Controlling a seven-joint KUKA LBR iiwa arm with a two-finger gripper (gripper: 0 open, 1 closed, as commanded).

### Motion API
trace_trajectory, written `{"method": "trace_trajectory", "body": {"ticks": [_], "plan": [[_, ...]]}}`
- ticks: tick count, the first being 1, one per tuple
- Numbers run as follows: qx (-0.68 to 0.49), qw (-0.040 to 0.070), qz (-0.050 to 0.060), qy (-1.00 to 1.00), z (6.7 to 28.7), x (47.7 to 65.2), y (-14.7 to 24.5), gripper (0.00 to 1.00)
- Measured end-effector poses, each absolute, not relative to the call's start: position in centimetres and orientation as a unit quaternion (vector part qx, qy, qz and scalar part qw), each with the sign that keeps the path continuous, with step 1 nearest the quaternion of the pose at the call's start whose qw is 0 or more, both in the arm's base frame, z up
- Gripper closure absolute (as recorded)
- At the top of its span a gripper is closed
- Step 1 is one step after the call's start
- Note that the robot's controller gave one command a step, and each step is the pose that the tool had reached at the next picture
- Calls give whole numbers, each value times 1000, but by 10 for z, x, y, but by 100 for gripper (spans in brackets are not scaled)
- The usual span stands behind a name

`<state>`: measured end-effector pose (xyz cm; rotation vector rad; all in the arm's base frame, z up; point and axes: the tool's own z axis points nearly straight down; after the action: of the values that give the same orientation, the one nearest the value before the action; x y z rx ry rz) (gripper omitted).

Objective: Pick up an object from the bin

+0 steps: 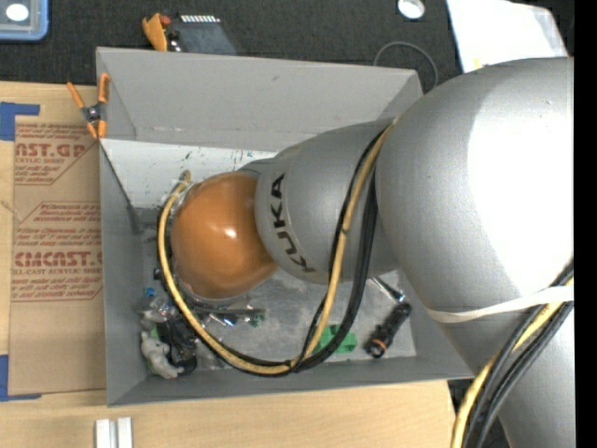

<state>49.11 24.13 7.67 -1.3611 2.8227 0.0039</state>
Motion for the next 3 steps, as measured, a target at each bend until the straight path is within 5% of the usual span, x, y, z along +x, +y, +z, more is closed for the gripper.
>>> {"method": "trace_trajectory", "body": {"ticks": [1, 3], "plan": [[-633, 5, 1, 774, 69, 513, 240, 100], [-633, 3, 3, 774, 89, 511, 241, 100]]}}
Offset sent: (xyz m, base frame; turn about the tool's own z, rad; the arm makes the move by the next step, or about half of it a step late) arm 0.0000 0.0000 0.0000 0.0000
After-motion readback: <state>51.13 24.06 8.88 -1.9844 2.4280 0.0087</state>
